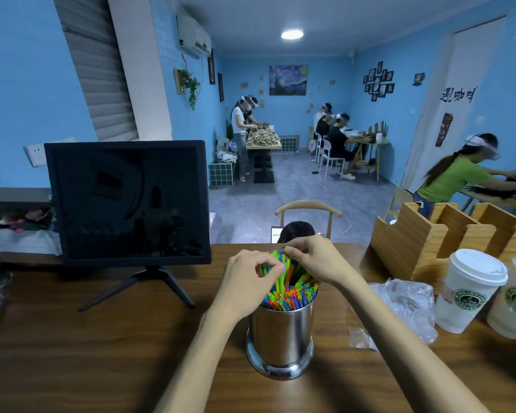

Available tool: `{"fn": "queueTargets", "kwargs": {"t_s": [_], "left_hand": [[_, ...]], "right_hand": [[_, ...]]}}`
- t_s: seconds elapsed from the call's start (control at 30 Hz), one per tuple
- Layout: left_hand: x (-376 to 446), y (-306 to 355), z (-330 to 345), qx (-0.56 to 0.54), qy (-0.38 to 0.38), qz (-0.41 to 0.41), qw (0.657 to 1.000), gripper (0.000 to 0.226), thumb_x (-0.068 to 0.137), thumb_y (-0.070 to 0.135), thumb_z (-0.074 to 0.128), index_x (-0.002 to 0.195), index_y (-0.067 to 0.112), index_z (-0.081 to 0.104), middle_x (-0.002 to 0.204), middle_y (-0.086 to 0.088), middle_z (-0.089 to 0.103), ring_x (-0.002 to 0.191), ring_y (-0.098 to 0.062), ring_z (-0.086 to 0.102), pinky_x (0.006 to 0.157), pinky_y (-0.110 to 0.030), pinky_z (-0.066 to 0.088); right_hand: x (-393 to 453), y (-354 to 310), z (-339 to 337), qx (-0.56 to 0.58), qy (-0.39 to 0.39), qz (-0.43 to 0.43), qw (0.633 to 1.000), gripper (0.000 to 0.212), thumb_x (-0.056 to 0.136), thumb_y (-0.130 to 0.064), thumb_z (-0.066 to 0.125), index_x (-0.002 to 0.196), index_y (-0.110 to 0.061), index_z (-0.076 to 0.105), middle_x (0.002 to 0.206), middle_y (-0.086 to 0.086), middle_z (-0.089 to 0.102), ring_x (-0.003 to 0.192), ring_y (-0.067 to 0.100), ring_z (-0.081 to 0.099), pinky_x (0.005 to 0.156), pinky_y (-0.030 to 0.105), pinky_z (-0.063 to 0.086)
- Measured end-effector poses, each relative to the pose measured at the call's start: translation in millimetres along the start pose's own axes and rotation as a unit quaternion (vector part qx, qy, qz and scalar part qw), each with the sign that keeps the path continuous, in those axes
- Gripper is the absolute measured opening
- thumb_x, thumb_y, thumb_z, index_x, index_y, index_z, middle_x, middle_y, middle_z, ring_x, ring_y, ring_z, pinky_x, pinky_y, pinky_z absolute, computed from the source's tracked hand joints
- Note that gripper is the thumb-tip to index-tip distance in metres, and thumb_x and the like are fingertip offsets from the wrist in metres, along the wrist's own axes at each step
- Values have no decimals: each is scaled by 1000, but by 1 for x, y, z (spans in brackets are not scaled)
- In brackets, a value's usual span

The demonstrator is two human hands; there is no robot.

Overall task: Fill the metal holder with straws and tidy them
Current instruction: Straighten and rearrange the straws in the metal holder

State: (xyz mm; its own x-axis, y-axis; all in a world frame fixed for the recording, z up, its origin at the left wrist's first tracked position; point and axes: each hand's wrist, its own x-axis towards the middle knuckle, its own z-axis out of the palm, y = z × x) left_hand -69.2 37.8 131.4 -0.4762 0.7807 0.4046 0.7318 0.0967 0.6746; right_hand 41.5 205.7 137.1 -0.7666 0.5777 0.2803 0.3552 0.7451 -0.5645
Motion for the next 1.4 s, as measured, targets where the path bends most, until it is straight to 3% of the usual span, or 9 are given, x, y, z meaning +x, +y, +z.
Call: {"fn": "queueTargets", "kwargs": {"t_s": [0.23,0.4,0.53,0.7,0.8,0.97,1.1,1.2,1.4], "left_hand": [[3,-2,-8,3,-2,-1,1000,20,95,44,65,98,33,81,103,23,71,106,5,53,79,1,33],[3,-1,-8,-27,4,-14,1000,20,95,41,67,101,28,82,105,17,75,98,6,62,82,-12,47],[3,0,-8,-73,-12,-41,996,32,94,42,69,122,29,73,115,16,74,103,0,67,88,-24,58],[8,3,-9,-115,-7,-53,992,46,92,40,70,136,27,63,122,13,70,104,5,65,83,-5,49],[9,6,-9,-135,-3,-48,990,49,92,39,71,138,26,61,119,15,68,101,9,64,82,-3,48],[12,4,-7,-160,-12,-53,986,49,91,41,72,138,28,61,128,14,67,116,-1,63,104,-29,52],[15,0,-8,-148,16,-45,988,38,92,43,71,129,39,65,123,20,68,115,2,62,106,-31,50],[16,2,-9,-160,-8,-44,986,40,92,52,67,130,42,64,124,24,68,119,-1,61,107,-33,48],[17,17,-9,-250,2,-15,968,19,100,23,61,111,34,71,98,12,77,99,-3,70,91,-23,53]], "right_hand": [[4,-3,-5,70,5,44,997,13,94,-28,72,88,-22,81,85,-8,77,82,2,70,72,22,54],[5,-1,-7,135,23,75,988,12,86,-33,81,76,-26,79,77,-9,77,76,4,72,64,17,53],[5,-8,-13,105,54,51,992,15,86,-35,81,76,-24,78,73,-8,75,70,4,69,55,11,49],[7,-13,-15,63,58,22,996,22,82,-43,82,69,-27,73,74,2,75,74,17,71,67,29,53],[4,-16,-15,44,27,6,999,25,82,-39,83,64,-32,67,79,1,75,78,15,70,73,34,54],[7,-17,-21,23,-11,-17,1000,20,93,-36,73,86,-17,76,81,-4,75,78,6,69,77,37,57],[0,-40,-62,24,105,-57,993,21,101,-33,60,96,-13,67,84,-5,70,79,8,67,75,33,56],[-11,-65,-90,113,197,-93,969,17,102,-27,59,94,-13,62,80,-5,69,69,4,69,66,22,54],[-19,-77,-91,281,275,-113,913,12,104,-13,56,93,-7,58,82,4,68,64,19,66,53,16,49]]}}
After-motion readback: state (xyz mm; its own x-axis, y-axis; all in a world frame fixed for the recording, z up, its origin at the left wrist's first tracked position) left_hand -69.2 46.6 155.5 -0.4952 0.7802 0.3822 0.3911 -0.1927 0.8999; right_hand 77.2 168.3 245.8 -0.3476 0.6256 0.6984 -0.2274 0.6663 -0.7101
